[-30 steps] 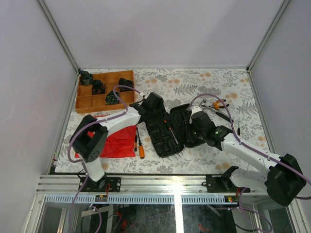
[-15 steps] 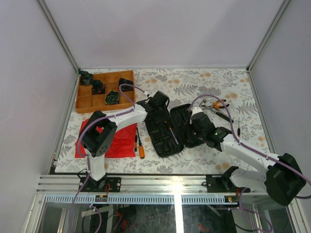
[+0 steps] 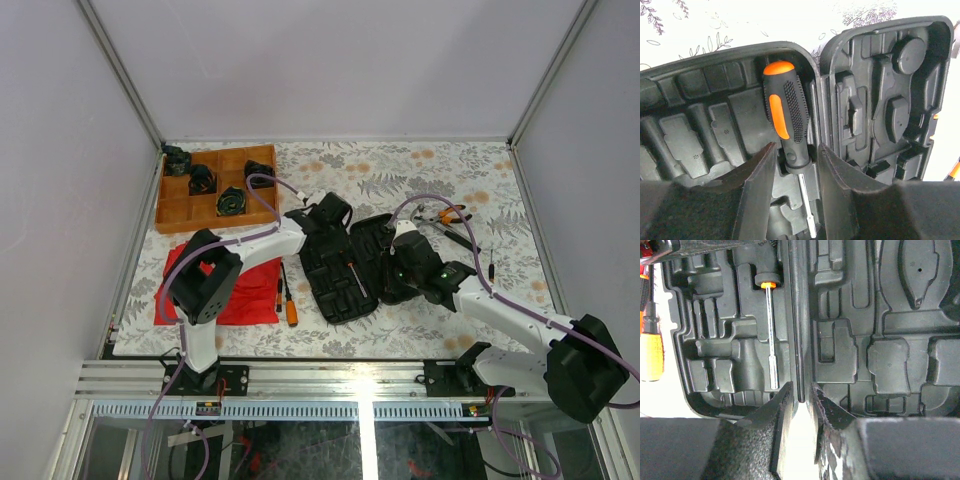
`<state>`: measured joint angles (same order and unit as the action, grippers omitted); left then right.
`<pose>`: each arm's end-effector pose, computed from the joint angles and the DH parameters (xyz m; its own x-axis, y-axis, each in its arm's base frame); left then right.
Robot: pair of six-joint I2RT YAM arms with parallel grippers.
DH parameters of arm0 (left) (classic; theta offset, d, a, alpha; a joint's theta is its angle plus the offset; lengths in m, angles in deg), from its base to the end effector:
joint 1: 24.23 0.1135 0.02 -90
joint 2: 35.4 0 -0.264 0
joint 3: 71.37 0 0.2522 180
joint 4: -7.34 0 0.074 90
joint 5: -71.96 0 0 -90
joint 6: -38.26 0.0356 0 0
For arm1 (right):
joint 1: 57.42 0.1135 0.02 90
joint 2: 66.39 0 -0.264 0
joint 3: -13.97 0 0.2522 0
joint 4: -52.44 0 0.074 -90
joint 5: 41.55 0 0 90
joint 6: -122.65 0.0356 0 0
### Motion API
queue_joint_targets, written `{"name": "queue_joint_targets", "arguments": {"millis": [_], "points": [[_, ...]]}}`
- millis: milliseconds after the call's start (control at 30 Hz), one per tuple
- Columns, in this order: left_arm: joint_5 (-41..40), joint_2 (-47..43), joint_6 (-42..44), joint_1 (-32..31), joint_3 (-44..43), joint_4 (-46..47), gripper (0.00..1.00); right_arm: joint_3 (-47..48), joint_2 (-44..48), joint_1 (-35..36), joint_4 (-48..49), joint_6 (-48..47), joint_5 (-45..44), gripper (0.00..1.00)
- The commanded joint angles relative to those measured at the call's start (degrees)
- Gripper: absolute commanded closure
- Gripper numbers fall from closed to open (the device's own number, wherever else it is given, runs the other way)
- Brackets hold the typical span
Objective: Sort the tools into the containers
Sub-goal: Adjust the screwdriver in the storage box.
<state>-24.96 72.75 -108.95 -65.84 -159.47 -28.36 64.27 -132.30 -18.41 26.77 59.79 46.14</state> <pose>0.3024 -0.2629 0.1875 -0.8463 -0.3646 -0.3885 -0.1900 0.8878 -0.4192 0.1854 0.1484 0.2144 -0.7324 -0.0067 -0.6809 -0.3049 0.8973 0.3191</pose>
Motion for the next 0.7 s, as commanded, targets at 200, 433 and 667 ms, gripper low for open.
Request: {"name": "queue_joint_targets", "arguments": {"millis": [200,433,667], "points": [[-1.6,2.9,0.7,-0.5,-3.7,-3.1,0.63,-0.1,0.3,0.4,1.3,0.7,0.1,0.75],[-2.8,3.4,1.4,-0.5,-3.3,-4.0,0.65,0.5,-0.3,0.4,0.9,0.6,0.9,0.75],[-1.9,5.9,1.9,-0.5,-2.2,-2.8,0.69,1.9,-0.4,0.4,0.7,-0.9,3.0,0.75]]}}
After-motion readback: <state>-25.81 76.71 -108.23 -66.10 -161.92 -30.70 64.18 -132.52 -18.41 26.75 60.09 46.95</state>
